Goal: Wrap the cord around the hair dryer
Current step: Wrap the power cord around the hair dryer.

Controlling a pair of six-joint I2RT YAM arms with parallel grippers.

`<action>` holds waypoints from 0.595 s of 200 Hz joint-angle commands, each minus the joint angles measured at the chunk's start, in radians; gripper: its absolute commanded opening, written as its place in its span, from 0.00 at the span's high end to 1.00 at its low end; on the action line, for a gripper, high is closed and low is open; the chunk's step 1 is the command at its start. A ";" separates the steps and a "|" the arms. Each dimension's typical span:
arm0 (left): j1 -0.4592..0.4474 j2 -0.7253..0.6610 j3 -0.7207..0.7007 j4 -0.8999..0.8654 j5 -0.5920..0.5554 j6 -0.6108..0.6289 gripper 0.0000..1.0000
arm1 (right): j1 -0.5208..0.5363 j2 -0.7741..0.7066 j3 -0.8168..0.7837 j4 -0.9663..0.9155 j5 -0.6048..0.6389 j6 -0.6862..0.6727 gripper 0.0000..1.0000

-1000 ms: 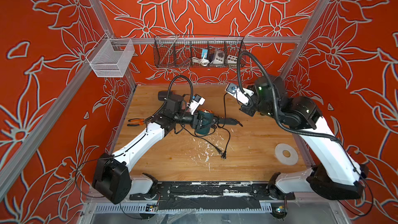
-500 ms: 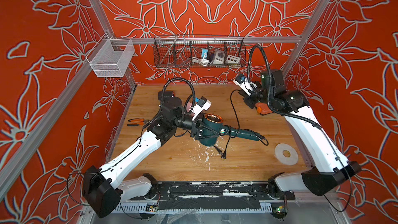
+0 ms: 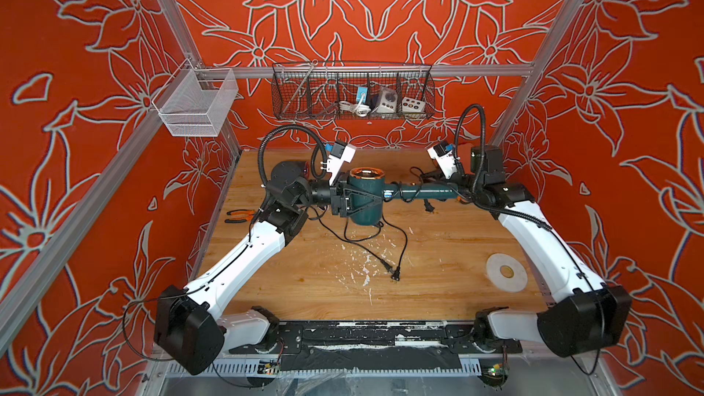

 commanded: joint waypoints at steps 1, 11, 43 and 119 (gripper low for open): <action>0.026 0.031 0.061 0.247 -0.069 -0.143 1.00 | -0.003 -0.017 -0.061 0.124 -0.101 0.105 1.00; 0.030 0.048 0.073 0.256 -0.083 -0.153 1.00 | -0.001 -0.023 -0.092 0.148 -0.110 0.132 1.00; 0.052 0.073 0.071 0.256 -0.152 -0.153 1.00 | 0.014 -0.079 -0.189 0.225 -0.119 0.194 1.00; 0.170 0.120 0.048 0.148 -0.321 -0.100 1.00 | 0.230 -0.243 -0.274 0.094 0.013 0.152 1.00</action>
